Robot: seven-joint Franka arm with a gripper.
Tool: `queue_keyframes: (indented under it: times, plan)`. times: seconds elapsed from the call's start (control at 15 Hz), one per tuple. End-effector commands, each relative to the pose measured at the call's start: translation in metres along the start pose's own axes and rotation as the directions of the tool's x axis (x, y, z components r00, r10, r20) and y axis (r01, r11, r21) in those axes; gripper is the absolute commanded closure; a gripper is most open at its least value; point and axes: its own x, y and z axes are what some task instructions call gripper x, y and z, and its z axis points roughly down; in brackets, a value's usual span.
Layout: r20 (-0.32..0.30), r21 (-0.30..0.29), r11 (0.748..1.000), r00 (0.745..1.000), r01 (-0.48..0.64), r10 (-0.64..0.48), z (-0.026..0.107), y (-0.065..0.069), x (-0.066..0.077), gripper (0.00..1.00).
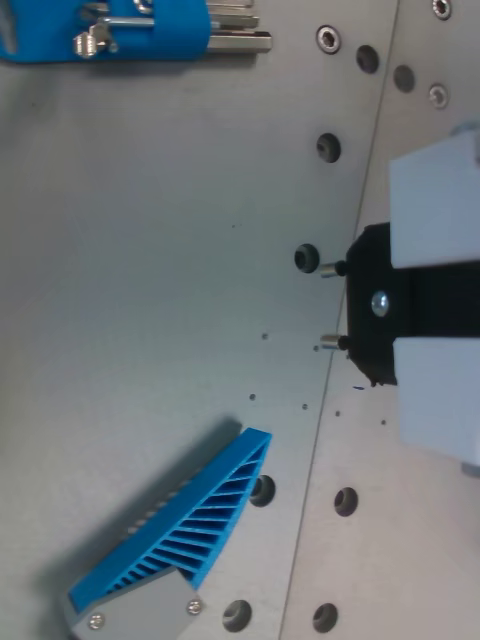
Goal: Move above the white socket
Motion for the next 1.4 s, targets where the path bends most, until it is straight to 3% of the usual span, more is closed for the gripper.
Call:
queue_keyframes:
  times: [0.07,1.4]
  plan:
    - [0.026,0.027,1.000,1.000,-0.001,0.000,0.009,-0.003,0.018,1.00]
    - [-0.001,0.044,0.998,0.999,0.046,-0.046,0.087,-0.026,0.084,1.00]
